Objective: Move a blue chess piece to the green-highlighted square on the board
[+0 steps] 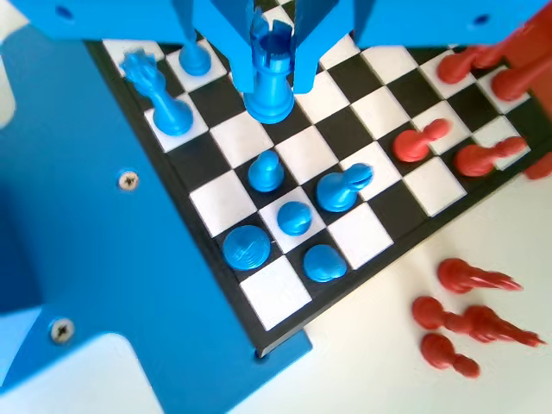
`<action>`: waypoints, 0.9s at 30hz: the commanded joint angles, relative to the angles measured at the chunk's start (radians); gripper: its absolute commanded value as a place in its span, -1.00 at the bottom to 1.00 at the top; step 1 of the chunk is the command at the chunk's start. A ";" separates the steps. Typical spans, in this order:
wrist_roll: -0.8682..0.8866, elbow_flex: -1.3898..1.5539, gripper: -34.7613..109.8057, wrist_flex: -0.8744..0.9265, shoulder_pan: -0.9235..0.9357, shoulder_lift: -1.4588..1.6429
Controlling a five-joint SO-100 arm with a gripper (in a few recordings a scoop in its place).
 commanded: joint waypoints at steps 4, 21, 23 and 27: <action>0.101 -0.158 -0.51 0.011 -0.014 -0.077; 0.247 -0.236 -0.51 -0.064 -0.026 -0.195; 0.262 -0.233 -0.51 -0.083 -0.026 -0.210; 0.281 -0.227 -0.51 -0.115 -0.028 -0.241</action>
